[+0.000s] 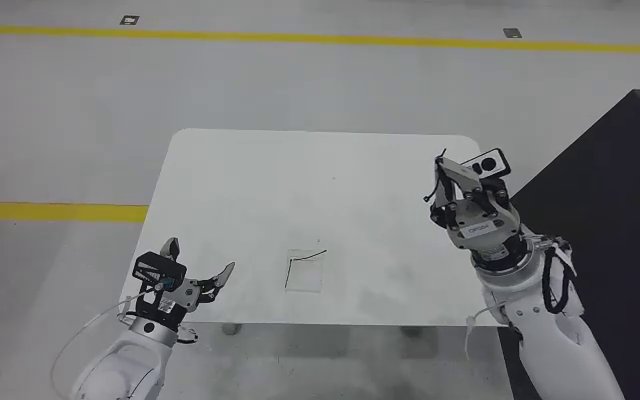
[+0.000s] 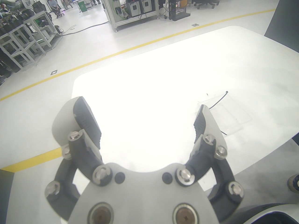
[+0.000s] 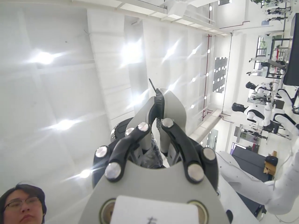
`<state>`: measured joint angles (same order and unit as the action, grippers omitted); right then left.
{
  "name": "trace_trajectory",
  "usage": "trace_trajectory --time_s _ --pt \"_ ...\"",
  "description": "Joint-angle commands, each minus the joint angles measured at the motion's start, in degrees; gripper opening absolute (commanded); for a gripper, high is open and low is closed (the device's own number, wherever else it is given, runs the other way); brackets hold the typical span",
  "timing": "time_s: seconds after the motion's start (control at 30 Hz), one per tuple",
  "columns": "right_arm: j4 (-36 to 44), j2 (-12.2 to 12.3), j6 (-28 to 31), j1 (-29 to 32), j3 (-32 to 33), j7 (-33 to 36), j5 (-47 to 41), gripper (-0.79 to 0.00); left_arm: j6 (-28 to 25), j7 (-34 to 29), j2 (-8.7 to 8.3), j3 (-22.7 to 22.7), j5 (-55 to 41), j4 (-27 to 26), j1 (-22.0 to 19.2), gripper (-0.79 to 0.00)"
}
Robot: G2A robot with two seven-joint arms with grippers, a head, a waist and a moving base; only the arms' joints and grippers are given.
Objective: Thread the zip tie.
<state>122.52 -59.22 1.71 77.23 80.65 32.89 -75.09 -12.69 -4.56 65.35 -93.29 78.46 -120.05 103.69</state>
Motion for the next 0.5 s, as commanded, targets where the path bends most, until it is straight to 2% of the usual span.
trace_trajectory --time_s 0.0,0.33,0.47 --pt "0.0 0.0 0.0 -0.1 -0.1 0.0 0.0 -0.785 0.0 0.0 0.0 0.0 0.0 0.0 0.0 0.0" --pt "0.0 0.0 0.0 -0.1 -0.1 0.0 0.0 -0.785 -0.3 0.1 -0.01 0.1 0.1 -0.1 0.0 0.0" --pt "0.0 0.0 0.0 -0.1 -0.1 0.0 0.0 -0.785 -7.6 -1.9 -0.44 4.4 7.9 -2.2 -0.6 0.0"
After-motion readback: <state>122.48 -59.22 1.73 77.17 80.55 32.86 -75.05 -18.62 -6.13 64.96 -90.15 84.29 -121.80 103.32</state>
